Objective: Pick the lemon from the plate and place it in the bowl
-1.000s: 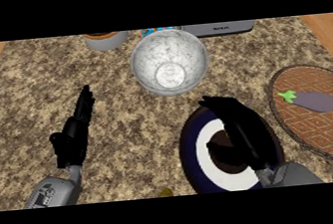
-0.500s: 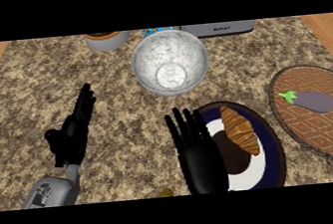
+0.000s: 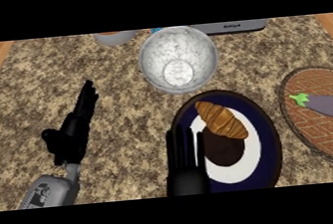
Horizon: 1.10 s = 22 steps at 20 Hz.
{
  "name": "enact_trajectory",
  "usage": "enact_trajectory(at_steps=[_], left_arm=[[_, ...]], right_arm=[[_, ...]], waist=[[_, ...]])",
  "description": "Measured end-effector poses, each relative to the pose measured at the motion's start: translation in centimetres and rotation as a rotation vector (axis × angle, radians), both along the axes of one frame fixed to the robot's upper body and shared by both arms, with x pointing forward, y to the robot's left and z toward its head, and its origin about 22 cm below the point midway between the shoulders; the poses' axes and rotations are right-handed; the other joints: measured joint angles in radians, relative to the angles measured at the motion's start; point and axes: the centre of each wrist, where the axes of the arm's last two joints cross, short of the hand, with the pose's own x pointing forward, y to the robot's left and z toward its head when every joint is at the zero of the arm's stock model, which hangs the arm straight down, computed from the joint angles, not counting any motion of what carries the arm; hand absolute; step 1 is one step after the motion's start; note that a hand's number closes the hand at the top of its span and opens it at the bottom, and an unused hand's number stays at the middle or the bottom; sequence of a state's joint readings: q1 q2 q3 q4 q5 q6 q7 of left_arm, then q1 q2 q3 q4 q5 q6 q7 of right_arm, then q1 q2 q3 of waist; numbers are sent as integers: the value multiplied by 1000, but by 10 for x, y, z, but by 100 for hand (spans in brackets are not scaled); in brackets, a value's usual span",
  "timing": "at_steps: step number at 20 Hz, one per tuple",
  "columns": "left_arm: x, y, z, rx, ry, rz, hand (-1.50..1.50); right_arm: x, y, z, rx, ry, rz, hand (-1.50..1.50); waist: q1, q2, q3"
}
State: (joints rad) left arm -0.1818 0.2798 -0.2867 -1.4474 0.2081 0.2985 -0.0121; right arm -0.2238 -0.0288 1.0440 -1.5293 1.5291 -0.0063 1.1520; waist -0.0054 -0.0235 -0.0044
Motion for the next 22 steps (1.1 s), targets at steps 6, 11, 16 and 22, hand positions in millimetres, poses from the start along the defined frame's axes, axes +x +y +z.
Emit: enact_trajectory(at_steps=[6,11,16,22], left_arm=[[3,-3,5,-3,-5,-7,0],[3,-1,8,-8,-4,-10,0],[1,-4,10,-6,-7,-9,0],[0,-1,13,-4,-10,-8,0]], right_arm=[[-16,-3,-7,-42,70,-95,-150],[-32,-5,-5,-48,112,-128,-150],[-51,-4,-4,-46,137,-123,-150],[-72,0,4,0,146,-90,-150]], waist=[[1,10,2],[2,13,2],[1,15,3],[1,18,4]])
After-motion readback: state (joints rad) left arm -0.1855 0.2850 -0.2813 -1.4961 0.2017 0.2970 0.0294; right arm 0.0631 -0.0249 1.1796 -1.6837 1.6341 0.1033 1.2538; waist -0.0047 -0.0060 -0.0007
